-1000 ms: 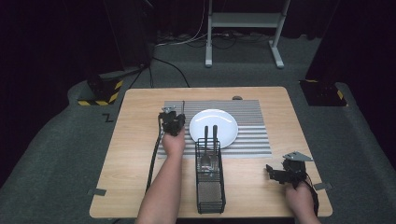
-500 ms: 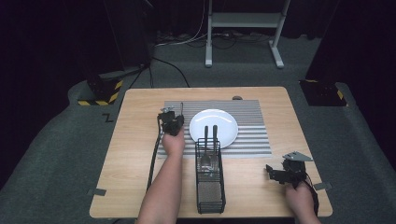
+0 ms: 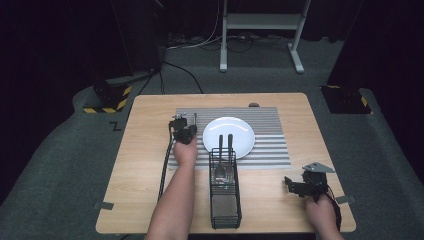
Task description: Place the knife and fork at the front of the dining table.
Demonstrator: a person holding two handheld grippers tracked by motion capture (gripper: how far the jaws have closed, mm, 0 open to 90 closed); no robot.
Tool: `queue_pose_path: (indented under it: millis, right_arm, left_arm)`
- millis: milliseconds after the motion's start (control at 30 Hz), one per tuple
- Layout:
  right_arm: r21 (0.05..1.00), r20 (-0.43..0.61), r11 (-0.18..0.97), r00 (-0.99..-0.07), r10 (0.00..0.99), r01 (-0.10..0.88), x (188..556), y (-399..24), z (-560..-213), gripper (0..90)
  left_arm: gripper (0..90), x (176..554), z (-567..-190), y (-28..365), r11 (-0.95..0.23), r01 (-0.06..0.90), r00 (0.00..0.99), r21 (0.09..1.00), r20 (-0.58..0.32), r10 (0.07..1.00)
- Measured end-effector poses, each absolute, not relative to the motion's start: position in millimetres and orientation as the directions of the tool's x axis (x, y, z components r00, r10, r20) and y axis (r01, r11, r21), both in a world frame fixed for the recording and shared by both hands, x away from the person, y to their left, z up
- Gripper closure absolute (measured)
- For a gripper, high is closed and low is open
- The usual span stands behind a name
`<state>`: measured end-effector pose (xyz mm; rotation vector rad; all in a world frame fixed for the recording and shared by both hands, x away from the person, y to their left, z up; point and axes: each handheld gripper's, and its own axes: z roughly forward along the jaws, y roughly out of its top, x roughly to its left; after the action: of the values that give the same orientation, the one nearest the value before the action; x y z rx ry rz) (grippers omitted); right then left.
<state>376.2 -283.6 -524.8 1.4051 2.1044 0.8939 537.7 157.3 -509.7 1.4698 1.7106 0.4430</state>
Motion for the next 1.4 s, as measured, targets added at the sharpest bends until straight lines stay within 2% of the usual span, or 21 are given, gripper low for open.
queue_pose_path:
  millis: [167, 433, 567, 733, 933, 1133, 1300, 1400]
  right_arm:
    - [0.727, -0.016, 0.271, -0.379, 0.925, 0.631, 376, -284, -525, 10.0]
    - [0.727, -0.016, 0.272, -0.38, 0.925, 0.631, 376, -283, -525, 10.0]
    - [0.727, -0.017, 0.272, -0.38, 0.925, 0.631, 376, -284, -525, 10.0]
    - [0.727, -0.016, 0.271, -0.38, 0.925, 0.631, 376, -283, -525, 10.0]
    - [0.727, -0.016, 0.272, -0.381, 0.925, 0.631, 376, -284, -525, 10.1]
    - [0.727, -0.016, 0.273, -0.381, 0.924, 0.631, 376, -283, -525, 10.1]
    - [0.727, -0.016, 0.273, -0.381, 0.924, 0.63, 376, -284, -525, 10.1]
    - [0.727, -0.016, 0.272, -0.381, 0.924, 0.631, 376, -284, -525, 10.1]
  left_arm:
    - [75.4, 535, -499, 159, 0.262, 0.623, 0.016, 0.737, -0.347, 0.938]
    - [73.3, 522, -494, 166, 0.193, 0.605, 0.03, 0.773, -0.264, 0.964]
    - [85.1, 513, -498, 168, 0.148, 0.614, 0.05, 0.776, -0.226, 0.973]
    - [86.7, 498, -501, 171, 0.068, 0.618, 0.081, 0.783, -0.149, 0.986]
    - [78.1, 470, -505, 171, 0.002, 0.607, 0.089, 0.795, -0.07, 0.994]
    - [69.8, 450, -515, 174, -0.066, 0.644, 0.072, 0.762, 0.026, 0.997]
    - [61.7, 443, -521, 174, -0.081, 0.668, 0.065, 0.74, 0.05, 0.997]
    - [58.9, 440, -521, 173, -0.075, 0.668, 0.08, 0.74, 0.028, 0.996]
